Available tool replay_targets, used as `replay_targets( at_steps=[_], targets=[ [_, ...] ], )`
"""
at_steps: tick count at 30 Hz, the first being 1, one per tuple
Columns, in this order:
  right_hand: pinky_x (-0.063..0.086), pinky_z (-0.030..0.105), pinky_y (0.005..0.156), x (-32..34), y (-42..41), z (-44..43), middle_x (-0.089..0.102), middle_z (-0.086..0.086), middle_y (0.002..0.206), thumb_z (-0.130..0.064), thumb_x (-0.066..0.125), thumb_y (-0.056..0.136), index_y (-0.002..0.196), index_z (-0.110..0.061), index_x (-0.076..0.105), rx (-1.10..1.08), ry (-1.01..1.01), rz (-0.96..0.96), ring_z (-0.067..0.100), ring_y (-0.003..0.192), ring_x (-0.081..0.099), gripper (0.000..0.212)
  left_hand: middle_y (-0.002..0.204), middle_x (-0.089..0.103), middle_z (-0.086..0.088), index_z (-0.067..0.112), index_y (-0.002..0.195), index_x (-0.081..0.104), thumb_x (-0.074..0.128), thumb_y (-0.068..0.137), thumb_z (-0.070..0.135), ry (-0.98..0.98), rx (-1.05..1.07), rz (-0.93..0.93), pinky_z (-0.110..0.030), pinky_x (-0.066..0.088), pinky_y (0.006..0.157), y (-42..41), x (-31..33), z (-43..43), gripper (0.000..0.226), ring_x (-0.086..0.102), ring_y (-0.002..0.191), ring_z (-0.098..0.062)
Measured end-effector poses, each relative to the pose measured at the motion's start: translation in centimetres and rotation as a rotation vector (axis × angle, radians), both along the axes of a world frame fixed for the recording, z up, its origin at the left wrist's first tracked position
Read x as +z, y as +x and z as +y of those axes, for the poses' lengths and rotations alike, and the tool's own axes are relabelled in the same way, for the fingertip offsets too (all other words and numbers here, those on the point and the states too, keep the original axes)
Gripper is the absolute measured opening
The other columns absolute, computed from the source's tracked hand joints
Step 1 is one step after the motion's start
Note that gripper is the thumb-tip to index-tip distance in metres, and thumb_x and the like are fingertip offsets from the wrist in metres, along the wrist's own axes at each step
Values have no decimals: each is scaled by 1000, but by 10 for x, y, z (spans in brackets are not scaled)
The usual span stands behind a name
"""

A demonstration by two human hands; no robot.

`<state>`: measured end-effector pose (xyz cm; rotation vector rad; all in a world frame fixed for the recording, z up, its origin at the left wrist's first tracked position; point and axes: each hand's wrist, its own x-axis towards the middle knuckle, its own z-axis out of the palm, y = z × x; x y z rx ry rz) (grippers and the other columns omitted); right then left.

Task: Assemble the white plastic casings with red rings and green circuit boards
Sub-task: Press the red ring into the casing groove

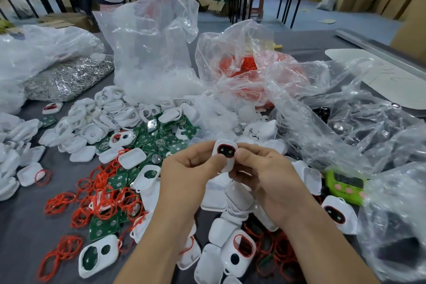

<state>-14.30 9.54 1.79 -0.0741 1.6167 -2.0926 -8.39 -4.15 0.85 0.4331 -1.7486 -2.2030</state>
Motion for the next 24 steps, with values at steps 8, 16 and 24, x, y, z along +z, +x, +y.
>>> replay_targets(
  at_steps=[8,16,24],
  targets=[
    [44,29,64,-2,1,-2,68,15,78,-4,66,94,81,-9,82,-12,7,17,17,63,53,21,95,79,-17,9,93,83,71,83,-2,206,-39,-65,-22,59,71,-2,-1,0,18,75,80,-20],
    [42,27,66,-2,0,5,68,8,77,-31,87,52,77,-13,82,69,-60,33,18,69,48,31,101,78,-19,3,101,80,74,75,9,251,-139,-56,-23,59,78,-1,-3,-3,28,76,91,-23],
    [54,29,55,-4,6,-4,73,5,67,-19,89,73,73,-15,79,-216,193,224,14,57,62,11,84,80,7,33,97,82,85,81,16,-203,202,-48,-19,58,70,2,-4,4,23,75,79,-4]
  ],
)
